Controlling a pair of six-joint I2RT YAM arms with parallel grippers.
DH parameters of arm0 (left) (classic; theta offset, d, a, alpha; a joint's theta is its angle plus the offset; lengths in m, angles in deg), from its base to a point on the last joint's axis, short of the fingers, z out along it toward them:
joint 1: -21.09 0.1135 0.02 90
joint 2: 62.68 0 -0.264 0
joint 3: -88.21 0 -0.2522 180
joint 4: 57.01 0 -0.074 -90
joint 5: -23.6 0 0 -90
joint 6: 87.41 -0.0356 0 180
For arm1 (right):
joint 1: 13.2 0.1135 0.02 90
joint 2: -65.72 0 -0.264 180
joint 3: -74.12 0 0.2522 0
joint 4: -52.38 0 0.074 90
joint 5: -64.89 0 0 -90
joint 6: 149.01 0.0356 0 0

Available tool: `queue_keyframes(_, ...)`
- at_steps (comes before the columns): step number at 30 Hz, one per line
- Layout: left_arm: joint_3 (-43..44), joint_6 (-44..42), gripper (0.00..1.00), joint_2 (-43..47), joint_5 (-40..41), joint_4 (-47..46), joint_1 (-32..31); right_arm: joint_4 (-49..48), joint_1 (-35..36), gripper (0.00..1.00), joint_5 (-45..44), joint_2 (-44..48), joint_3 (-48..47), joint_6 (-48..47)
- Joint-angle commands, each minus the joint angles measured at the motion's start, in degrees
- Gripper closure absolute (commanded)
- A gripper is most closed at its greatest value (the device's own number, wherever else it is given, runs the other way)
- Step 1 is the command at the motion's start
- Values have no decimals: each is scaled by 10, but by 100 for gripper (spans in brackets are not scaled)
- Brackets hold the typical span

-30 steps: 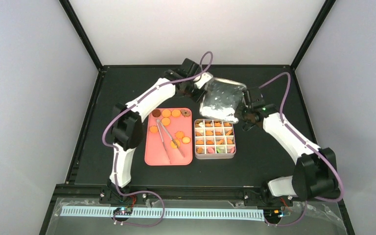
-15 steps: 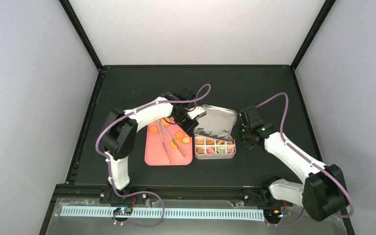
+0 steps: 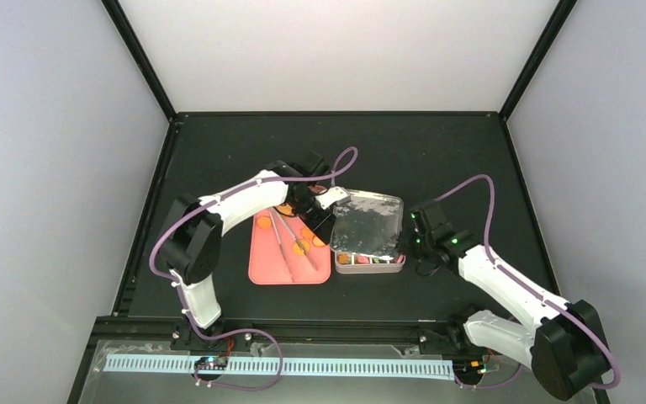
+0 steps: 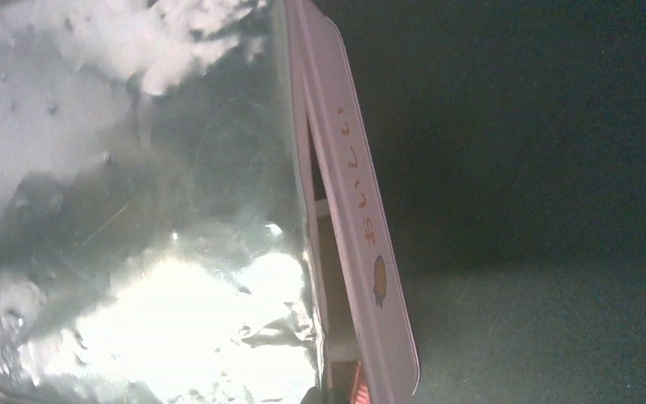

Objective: Pack the cookies
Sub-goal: Place the box lid on the plate.

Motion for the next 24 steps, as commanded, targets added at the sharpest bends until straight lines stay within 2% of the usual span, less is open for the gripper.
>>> queue_keyframes(1, 1, -21, 46, 37, -4, 23, -2, 19, 11, 99, -11, 24, 16, 9)
queue_keyframes(4, 24, -11, 40, 27, 2, 19, -1, 30, 13, 99, -11, 37, 15, 12)
queue_keyframes(7, 38, 4, 41, 6, 5, 4, -1, 42, 15, 99, -10, 51, 15, 16)
queue_keyframes(10, 39, 10, 46, -22, 9, 0, -1, 50, 17, 99, -9, 62, 22, 20)
queue_keyframes(18, 35, 19, 66, -68, -12, -19, -3, 55, 17, 99, 5, 91, 29, 19)
queue_keyframes(22, 46, 16, 70, -78, -21, -16, -4, 51, 17, 90, 23, 87, 28, 5)
queue_keyframes(24, 50, 8, 71, -78, -27, -9, -3, 55, 17, 78, 28, 85, 20, -6)
